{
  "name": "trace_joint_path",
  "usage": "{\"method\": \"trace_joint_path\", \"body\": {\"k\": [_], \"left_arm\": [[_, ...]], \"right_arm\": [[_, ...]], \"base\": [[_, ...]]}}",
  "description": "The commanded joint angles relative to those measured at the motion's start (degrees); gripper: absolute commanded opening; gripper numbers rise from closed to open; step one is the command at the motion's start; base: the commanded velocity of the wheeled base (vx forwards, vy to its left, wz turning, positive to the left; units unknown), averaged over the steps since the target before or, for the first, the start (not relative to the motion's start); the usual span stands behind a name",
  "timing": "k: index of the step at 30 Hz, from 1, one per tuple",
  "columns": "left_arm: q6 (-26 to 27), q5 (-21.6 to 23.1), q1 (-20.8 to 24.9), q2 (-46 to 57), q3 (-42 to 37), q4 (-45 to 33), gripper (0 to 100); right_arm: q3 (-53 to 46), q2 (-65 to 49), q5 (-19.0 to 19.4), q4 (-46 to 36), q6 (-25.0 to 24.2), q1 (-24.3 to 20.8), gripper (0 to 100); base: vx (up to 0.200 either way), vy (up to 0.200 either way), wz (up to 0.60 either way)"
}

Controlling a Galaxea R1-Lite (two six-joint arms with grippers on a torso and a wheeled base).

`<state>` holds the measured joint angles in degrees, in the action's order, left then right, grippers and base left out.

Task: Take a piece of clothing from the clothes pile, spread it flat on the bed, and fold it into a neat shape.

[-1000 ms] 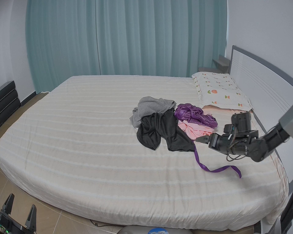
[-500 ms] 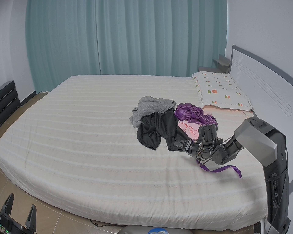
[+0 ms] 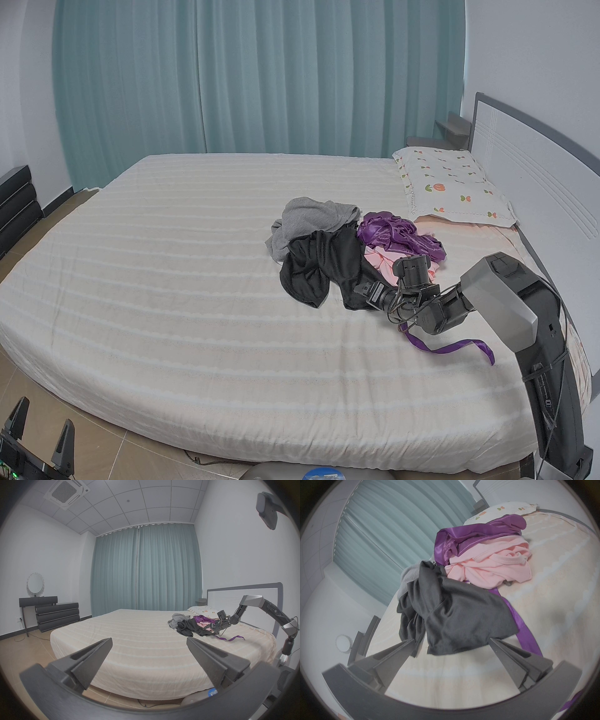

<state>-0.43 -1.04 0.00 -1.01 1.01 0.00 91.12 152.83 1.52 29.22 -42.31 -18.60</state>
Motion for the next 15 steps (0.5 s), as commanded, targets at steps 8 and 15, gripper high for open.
{"method": "trace_joint_path", "body": {"k": [8,15], "left_arm": [[0.0,0.0,0.0,1.0,-1.0,0.0,100],[-0.1,0.0,0.0,1.0,-1.0,0.0,100]], "right_arm": [[12.5,6.8,-2.6,-7.1,0.0,0.3,100],[17.9,9.0,-4.1,-12.3,0.5,0.2,0]], "base": [[0.000,0.000,0.00],[0.000,0.000,0.00]]}}
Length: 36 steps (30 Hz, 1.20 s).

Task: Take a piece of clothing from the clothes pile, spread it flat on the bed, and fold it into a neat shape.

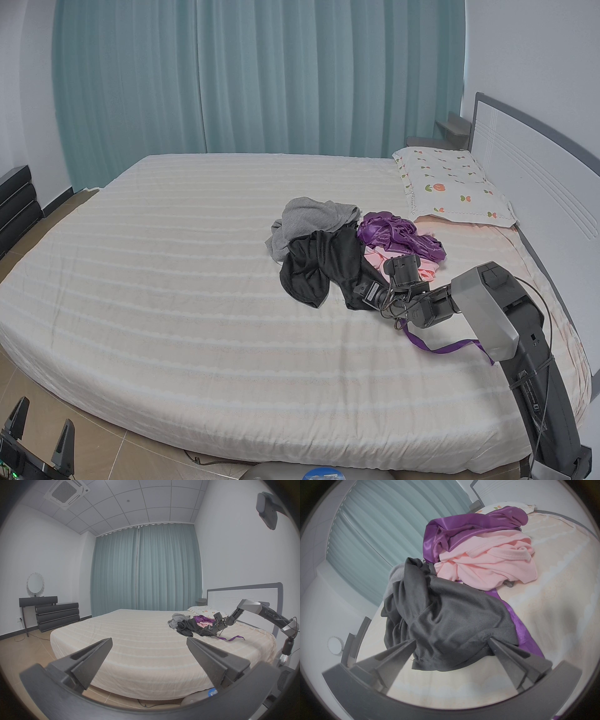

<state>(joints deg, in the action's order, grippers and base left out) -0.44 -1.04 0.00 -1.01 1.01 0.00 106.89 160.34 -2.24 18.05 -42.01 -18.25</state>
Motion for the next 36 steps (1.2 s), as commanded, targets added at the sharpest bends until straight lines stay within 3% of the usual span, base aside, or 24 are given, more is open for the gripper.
{"method": "trace_joint_path", "body": {"k": [1,10,14,18,30,36], "left_arm": [[0.0,0.0,0.0,1.0,-1.0,0.0,100],[0.0,0.0,0.0,1.0,-1.0,0.0,100],[0.0,0.0,0.0,1.0,-1.0,0.0,100],[-0.1,0.0,0.0,1.0,-1.0,0.0,100],[0.0,0.0,0.0,1.0,-1.0,0.0,100],[0.0,0.0,0.0,1.0,-1.0,0.0,100]], "right_arm": [[2.4,1.5,-0.3,-1.6,0.2,-0.2,0],[2.4,0.2,0.0,-2.1,-0.6,-0.4,0],[-1.1,-2.8,0.0,-1.7,-3.8,-0.9,0],[-11.3,-9.9,1.5,0.8,-5.8,-1.4,0],[-52.6,-35.1,7.3,28.0,-7.6,-4.0,0],[-65.5,-49.1,7.3,31.0,-9.3,-7.5,0]], "base": [[0.000,0.000,0.00],[0.000,0.000,0.00],[0.000,0.000,0.00],[0.000,0.000,0.00],[0.000,0.000,0.00],[0.000,0.000,0.00]]}}
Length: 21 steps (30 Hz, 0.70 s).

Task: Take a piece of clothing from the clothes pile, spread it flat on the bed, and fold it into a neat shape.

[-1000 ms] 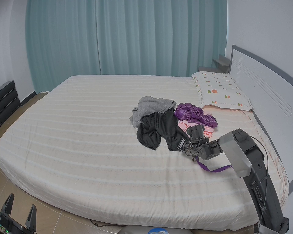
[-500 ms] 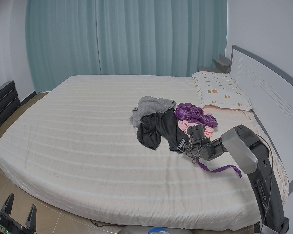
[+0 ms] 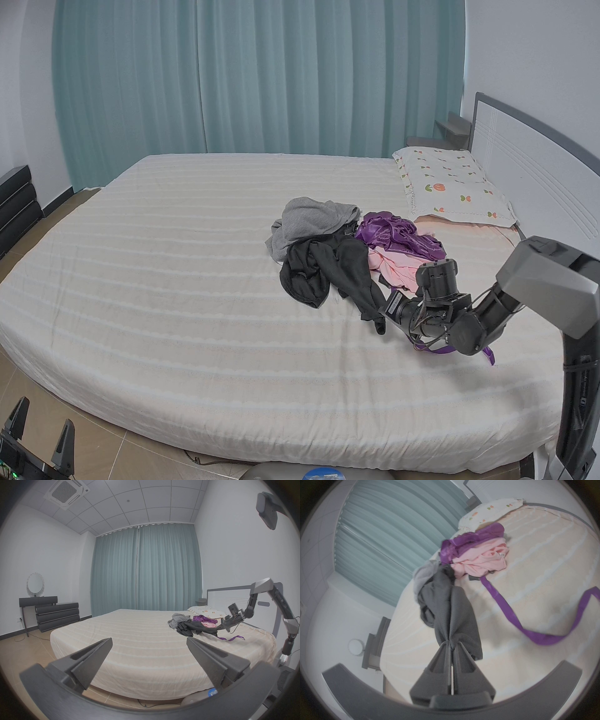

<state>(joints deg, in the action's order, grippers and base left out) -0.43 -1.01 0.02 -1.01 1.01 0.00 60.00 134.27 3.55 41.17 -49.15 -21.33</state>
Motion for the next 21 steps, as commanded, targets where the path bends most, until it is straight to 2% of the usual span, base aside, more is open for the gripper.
{"method": "trace_joint_path", "body": {"k": [1,6,12,21], "left_arm": [[0.0,0.0,0.0,1.0,-1.0,0.0,100],[0.0,0.0,0.0,1.0,-1.0,0.0,100],[0.0,0.0,0.0,1.0,-1.0,0.0,100],[0.7,0.3,0.0,1.0,-1.0,0.1,100]], "right_arm": [[-19.8,-24.3,1.5,8.1,-2.4,-4.9,0],[-25.1,-32.1,-0.3,9.5,-2.4,-7.1,0],[-29.2,-42.6,-0.5,8.8,-2.3,-10.1,0],[-33.4,-47.7,-0.6,9.1,-2.1,-11.8,0]], "base": [[0.000,0.000,0.00],[0.000,0.000,0.00],[0.000,0.000,0.00],[0.000,0.000,0.00]]}}
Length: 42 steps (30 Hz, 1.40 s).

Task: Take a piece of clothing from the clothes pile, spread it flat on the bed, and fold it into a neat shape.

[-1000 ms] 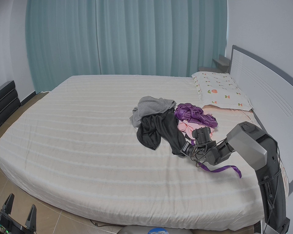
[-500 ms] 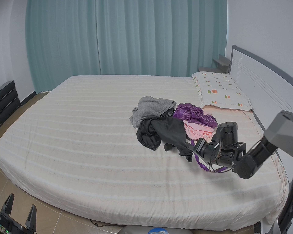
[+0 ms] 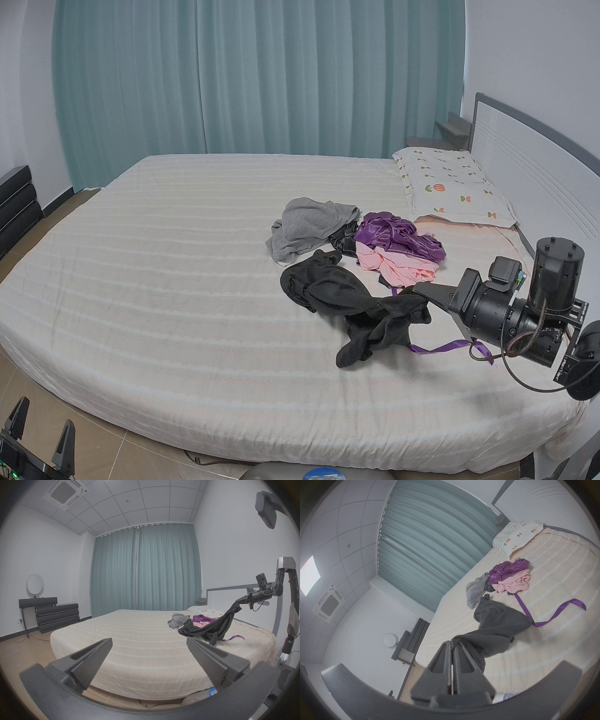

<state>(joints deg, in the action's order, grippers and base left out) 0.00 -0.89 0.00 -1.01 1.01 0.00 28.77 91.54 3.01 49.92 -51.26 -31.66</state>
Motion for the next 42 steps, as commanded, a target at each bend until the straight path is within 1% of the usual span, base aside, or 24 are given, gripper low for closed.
{"method": "trace_joint_path", "body": {"k": [1,7,9,12,16,20,21,22,25,26,27,30,31,32,33,34,39,40,42], "left_arm": [[0.3,0.2,0.0,1.0,-1.0,0.0,100],[0.0,0.3,0.1,0.8,-1.0,0.1,100],[0.7,0.4,0.0,1.0,-1.0,0.2,100],[-1.1,1.2,0.0,1.0,-1.0,0.0,100],[1.2,1.9,0.0,1.0,-1.0,0.3,100],[0.3,2.3,0.1,0.7,0.3,1.2,100],[-5.4,2.7,1.3,-3.8,9.1,3.1,100],[-8.1,3.0,2.1,-7.8,12.9,2.9,100],[-8.1,3.0,2.1,-7.8,12.9,2.9,100],[-3.4,3.0,2.5,-17.6,15.1,3.2,100],[-2.5,2.8,2.7,-19.3,14.7,3.0,100],[-2.7,4.2,4.0,-24.9,12.9,3.4,100],[-2.7,4.3,4.1,-25.3,12.9,3.5,100],[-3.2,5.5,4.2,-29.0,12.3,4.2,100],[-3.2,5.5,4.2,-29.0,12.3,4.2,100],[-3.2,6.7,4.3,-33.4,12.0,5.2,100],[-2.8,11.1,5.0,-45.5,12.3,7.3,100],[-2.8,11.8,6.1,-49.3,12.3,8.3,100],[-3.2,11.8,8.2,-56.0,12.3,11.0,100]], "right_arm": [[-2.1,-5.0,0.0,0.4,0.1,-1.7,0],[-1.5,-5.8,0.0,0.5,0.3,-1.9,0],[-1.8,-5.8,0.0,0.5,1.3,-2.1,0],[-2.1,-6.1,-0.1,0.6,2.0,-2.3,0],[-2.1,-6.2,-0.1,0.6,2.3,-2.4,0],[-2.1,-6.1,-0.1,0.7,2.3,-2.3,0],[-2.1,-6.0,0.0,0.7,2.3,-2.4,0],[-2.0,-5.8,0.1,0.7,2.3,-2.4,0],[-2.0,-5.8,0.1,0.7,2.3,-2.4,0],[-2.0,-5.4,0.2,0.7,2.3,-2.4,0],[-2.0,-5.3,0.2,0.7,2.3,-2.4,0],[-1.9,-5.2,0.2,0.7,2.3,-2.4,0],[-1.9,-5.2,0.2,0.7,2.3,-2.4,0],[-1.4,-5.2,0.2,0.7,2.3,-2.4,0],[-1.4,-5.2,0.2,0.7,2.3,-2.4,0],[-0.8,-5.3,0.2,0.7,2.4,-2.4,0],[1.6,-5.3,0.1,0.8,3.1,-2.4,0],[2.0,-5.3,0.1,0.8,3.2,-2.4,0],[2.4,-5.2,0.1,0.8,3.4,-2.4,0]], "base": [[0.000,0.000,0.00],[0.000,0.000,0.00],[0.000,0.000,0.00],[0.000,0.000,0.00],[0.000,0.000,0.00],[0.000,0.000,0.00],[0.000,0.000,0.00],[0.000,0.000,0.00],[0.000,0.000,0.00],[0.000,0.000,0.00],[0.000,0.000,0.00],[0.000,0.000,0.00],[0.000,0.000,0.00],[0.000,0.000,0.00],[0.000,0.000,0.00],[0.000,0.000,0.00],[0.000,0.000,0.00],[0.000,0.000,0.00],[0.000,0.000,0.00]]}}
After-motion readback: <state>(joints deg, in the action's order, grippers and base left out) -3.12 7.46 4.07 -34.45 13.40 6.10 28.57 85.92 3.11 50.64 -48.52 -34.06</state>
